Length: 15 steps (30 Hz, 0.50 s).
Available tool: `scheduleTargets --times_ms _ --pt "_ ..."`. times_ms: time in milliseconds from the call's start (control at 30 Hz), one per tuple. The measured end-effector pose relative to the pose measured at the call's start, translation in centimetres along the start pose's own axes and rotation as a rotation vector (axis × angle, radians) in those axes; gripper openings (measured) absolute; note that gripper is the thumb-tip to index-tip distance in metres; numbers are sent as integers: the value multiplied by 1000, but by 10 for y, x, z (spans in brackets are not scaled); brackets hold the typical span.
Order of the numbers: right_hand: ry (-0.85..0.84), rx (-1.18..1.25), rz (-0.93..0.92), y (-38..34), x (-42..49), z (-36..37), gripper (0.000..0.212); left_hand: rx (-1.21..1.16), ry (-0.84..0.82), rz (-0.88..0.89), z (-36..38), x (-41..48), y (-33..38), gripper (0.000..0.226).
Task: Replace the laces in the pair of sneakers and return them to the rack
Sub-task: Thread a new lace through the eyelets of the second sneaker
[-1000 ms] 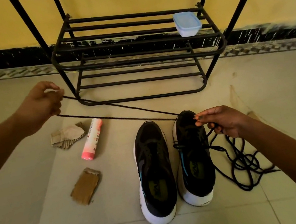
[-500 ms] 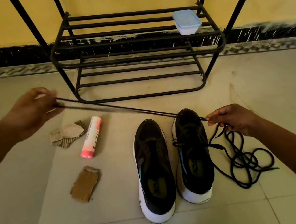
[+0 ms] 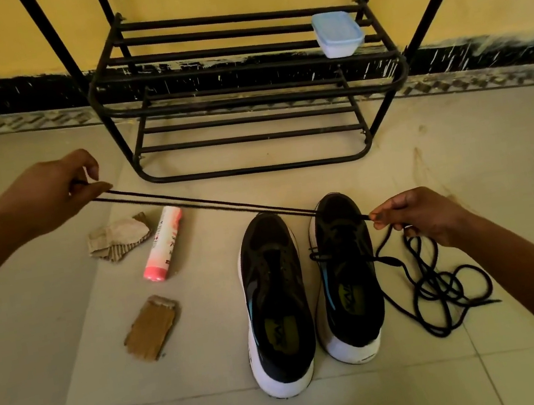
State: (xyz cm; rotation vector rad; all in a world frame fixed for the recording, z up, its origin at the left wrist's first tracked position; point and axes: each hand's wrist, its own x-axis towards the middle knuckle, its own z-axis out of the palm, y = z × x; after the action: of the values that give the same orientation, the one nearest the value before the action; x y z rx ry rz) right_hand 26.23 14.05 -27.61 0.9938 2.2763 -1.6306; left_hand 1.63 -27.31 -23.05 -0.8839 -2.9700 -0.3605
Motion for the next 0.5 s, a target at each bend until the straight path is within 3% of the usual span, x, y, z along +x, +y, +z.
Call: scheduleTargets --times_ms 133,300,400,500 --pt "12 -16 3 -3 -1 0 3 98 37 19 -7 5 1 20" --pt "58 -26 3 -6 -4 2 3 47 -6 37 -14 9 15 23" --pt "67 46 20 -11 -5 12 6 -84 -11 3 -10 21 39 16" --pt "14 195 65 -23 -5 32 9 -328 106 -24 -7 40 72 16"
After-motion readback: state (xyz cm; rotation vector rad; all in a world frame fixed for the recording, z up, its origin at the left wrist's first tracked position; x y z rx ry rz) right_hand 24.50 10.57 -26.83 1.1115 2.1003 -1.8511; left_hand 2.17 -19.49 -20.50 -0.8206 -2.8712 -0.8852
